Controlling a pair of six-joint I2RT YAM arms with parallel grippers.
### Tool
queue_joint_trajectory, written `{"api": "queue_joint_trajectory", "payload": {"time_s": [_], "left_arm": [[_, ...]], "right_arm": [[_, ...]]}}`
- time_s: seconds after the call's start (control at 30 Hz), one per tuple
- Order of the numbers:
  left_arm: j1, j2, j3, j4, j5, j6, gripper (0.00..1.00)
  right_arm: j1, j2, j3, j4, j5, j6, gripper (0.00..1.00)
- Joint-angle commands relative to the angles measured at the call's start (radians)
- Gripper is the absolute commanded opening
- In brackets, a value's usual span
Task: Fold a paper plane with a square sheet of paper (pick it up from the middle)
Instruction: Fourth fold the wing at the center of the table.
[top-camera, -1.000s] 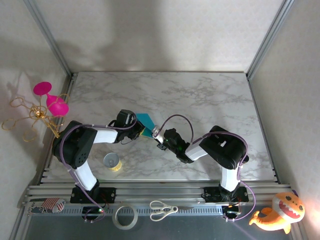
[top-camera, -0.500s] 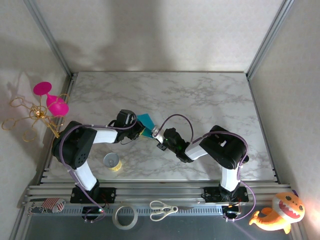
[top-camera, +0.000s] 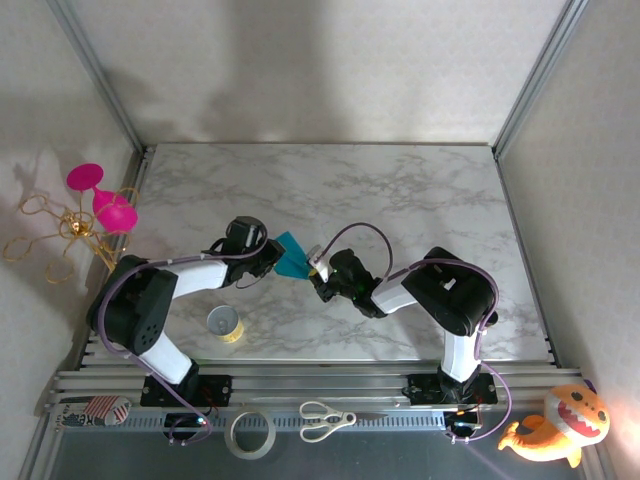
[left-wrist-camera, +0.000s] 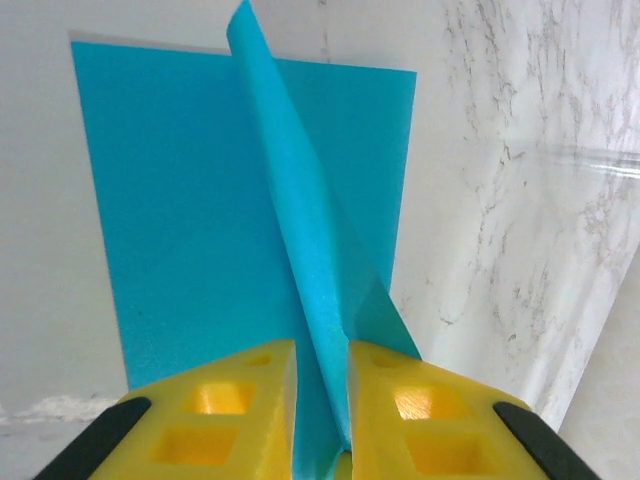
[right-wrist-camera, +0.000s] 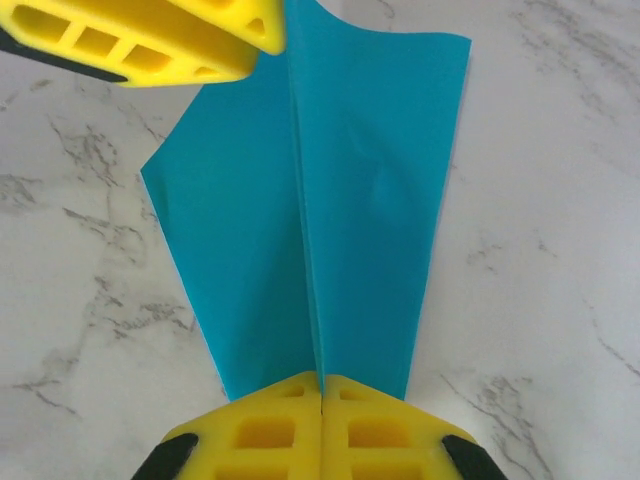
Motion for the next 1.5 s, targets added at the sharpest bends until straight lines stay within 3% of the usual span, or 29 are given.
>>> {"api": "queue_joint_trajectory", "payload": {"time_s": [0.0,0.37,0.73,1.47], "left_arm": [[0.004,-0.034,-0.039,0.03,0.012,-0.009,0.2],[-0.005,-0.018,-0.093,0.172,0.089,-0.044,0.24],[-0.006,0.001,-0.057,0.117,0.069,0.002,0.24],[-0.006,0.038,-0.057,0.224,0.105,0.029,0.25]], "right_arm": [[-0.007,0.008,0.016,-0.061,-0.078,0.085,0.05],[-0.018,0.051,0.073,-0.172,-0.135,0.209,0.04],[-0.02,0.074,0.134,-0.315,-0.149,0.316,0.03],[-0.061,0.078,0.148,-0.429,-0.196,0.465,0.03]]}}
